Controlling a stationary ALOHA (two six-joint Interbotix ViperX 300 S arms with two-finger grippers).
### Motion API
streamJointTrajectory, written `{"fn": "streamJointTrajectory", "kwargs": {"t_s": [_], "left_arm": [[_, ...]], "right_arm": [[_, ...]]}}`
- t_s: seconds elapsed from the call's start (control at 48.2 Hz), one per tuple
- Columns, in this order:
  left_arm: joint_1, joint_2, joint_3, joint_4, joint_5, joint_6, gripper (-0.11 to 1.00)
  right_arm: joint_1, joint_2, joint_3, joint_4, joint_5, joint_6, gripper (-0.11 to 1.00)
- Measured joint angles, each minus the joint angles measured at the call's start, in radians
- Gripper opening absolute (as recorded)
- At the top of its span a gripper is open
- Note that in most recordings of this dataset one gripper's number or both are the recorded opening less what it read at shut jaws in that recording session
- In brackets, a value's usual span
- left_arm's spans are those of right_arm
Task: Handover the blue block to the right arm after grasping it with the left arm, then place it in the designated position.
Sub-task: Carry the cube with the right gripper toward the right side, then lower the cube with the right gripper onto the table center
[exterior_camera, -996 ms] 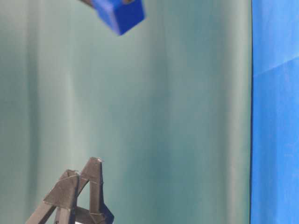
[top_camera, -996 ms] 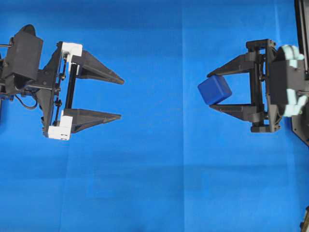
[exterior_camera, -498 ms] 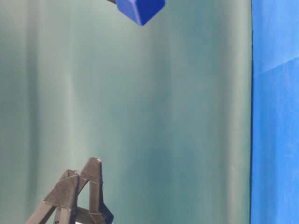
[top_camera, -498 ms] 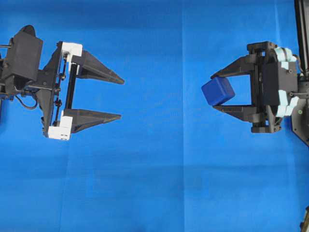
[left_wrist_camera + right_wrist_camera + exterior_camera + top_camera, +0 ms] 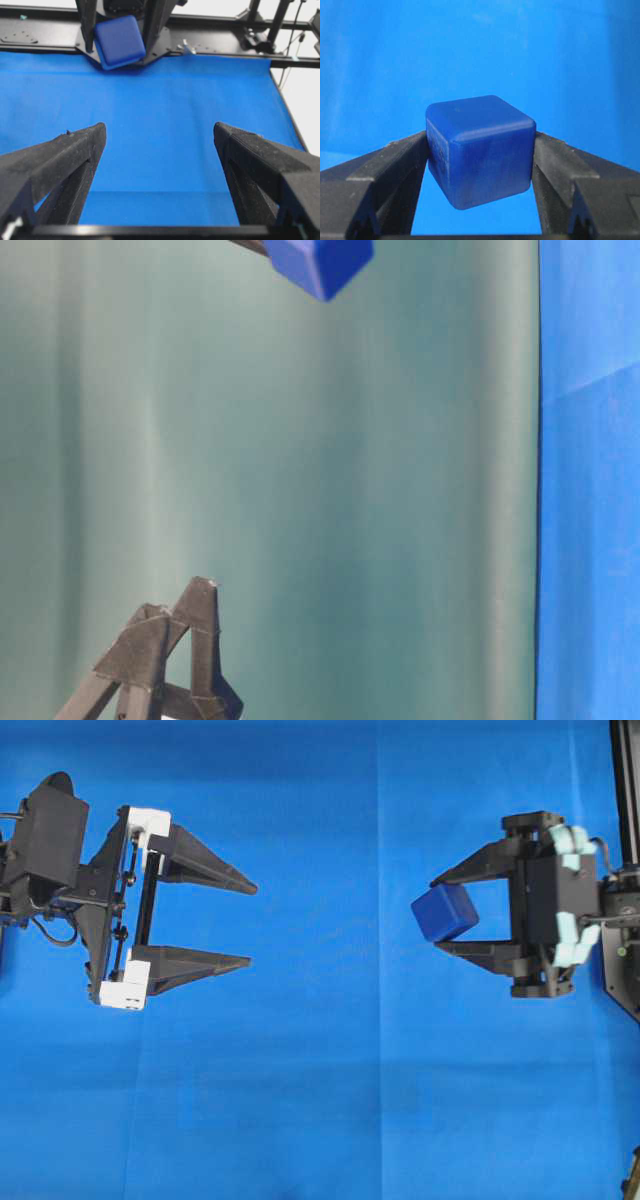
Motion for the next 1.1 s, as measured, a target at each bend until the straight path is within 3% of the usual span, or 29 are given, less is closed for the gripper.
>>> {"fn": "streamJointTrajectory", "kwargs": {"t_s": [0.394, 0.789, 1.1], "left_arm": [[0.000, 0.000, 0.002, 0.000, 0.000, -0.008, 0.93], [0.000, 0.000, 0.000, 0.000, 0.023, -0.011, 0.93], [0.000, 0.002, 0.000, 0.000, 0.031, -0.011, 0.93]], "right_arm": [[-0.003, 0.152, -0.046, 0.000, -0.114, 0.005, 0.46], [-0.049, 0.456, -0.130, 0.000, -0.299, 0.100, 0.46], [-0.048, 0.692, -0.225, 0.015, -0.459, 0.120, 0.46]]}}
